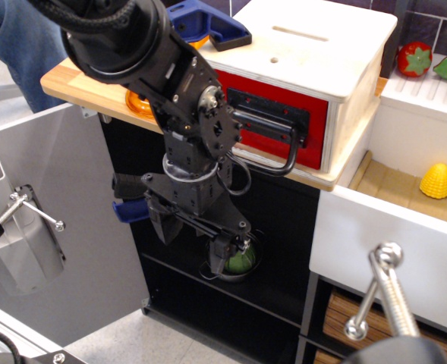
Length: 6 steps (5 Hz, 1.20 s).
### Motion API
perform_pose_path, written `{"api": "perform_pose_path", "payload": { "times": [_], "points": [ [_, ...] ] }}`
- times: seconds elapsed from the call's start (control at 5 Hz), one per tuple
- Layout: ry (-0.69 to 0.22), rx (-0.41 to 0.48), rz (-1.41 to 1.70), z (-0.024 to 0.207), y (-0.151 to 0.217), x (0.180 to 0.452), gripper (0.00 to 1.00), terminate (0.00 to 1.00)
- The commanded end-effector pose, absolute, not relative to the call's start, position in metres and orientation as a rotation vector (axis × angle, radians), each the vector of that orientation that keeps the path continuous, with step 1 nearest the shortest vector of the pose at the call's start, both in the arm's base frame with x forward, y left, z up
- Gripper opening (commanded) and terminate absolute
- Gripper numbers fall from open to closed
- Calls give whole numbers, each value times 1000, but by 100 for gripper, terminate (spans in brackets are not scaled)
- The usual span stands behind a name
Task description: Open drawer of box
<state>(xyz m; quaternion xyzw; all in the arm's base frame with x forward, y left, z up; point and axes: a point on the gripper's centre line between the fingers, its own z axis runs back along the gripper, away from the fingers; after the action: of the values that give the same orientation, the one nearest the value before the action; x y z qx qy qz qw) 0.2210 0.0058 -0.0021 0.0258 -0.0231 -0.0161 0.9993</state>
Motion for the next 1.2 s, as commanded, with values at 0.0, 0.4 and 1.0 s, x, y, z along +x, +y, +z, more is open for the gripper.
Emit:
{"api": "perform_pose_path", "payload": {
  "times": [0.0, 0.4, 1.0],
  "points": [
    [-46, 52, -32, -2, 6, 221, 100, 0],
    [-123, -78, -15, 62, 12, 208, 100, 0],
    [-250, -119, 106, 102, 28, 268, 100, 0]
  ]
}}
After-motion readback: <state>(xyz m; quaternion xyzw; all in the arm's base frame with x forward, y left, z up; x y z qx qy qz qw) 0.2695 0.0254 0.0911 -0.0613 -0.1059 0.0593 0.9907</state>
